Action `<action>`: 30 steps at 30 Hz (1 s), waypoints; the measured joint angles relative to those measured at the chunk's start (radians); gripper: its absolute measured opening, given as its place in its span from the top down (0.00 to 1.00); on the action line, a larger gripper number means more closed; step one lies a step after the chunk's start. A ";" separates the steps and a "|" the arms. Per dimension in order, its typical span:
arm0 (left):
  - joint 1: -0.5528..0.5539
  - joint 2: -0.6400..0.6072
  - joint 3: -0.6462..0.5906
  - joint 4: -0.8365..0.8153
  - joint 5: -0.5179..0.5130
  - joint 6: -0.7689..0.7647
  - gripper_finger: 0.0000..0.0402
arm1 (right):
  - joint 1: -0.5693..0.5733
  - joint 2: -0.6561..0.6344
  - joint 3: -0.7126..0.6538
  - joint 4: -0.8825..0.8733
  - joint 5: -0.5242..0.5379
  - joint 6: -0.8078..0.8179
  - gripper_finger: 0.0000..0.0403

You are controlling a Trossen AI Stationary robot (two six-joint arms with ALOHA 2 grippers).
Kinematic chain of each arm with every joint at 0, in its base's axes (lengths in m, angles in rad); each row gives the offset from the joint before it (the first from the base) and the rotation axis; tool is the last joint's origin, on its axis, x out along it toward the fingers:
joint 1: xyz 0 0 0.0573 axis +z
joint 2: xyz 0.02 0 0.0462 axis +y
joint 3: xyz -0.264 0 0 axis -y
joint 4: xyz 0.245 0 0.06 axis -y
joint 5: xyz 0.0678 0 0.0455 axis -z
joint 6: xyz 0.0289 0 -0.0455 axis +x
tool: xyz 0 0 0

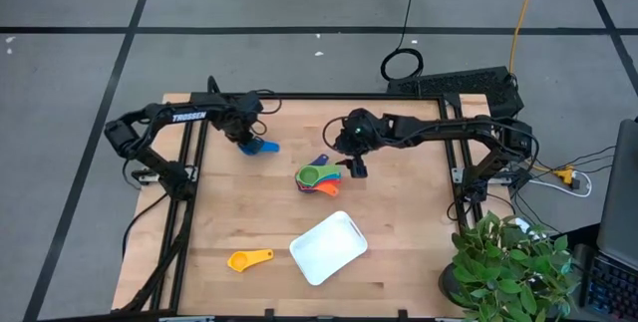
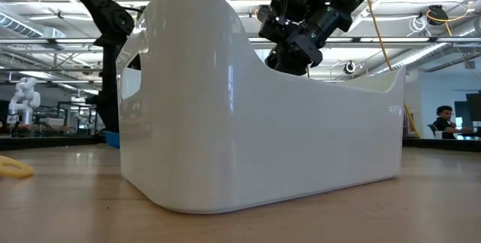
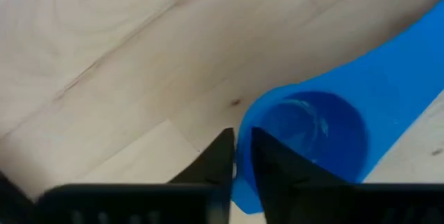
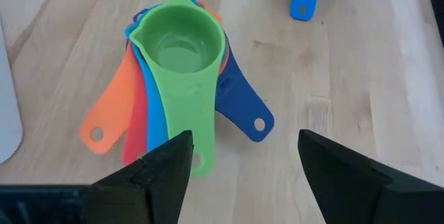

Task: Nest measuring cups in basket
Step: Stack the blue measuring cup on top of the green measuring cup

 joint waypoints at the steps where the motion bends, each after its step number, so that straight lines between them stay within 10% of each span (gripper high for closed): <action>1: -0.001 0.003 0.000 0.008 0.006 0.001 0.92 | -0.003 0.000 0.000 -0.002 0.000 0.000 0.37; 15: -0.041 -0.105 0.070 0.006 0.180 -0.151 0.98 | -0.059 0.000 0.000 -0.033 0.001 0.004 0.38; 30: -0.420 -0.143 0.286 0.141 0.201 -0.461 0.98 | -0.233 -0.090 -0.047 -0.157 0.003 0.042 0.38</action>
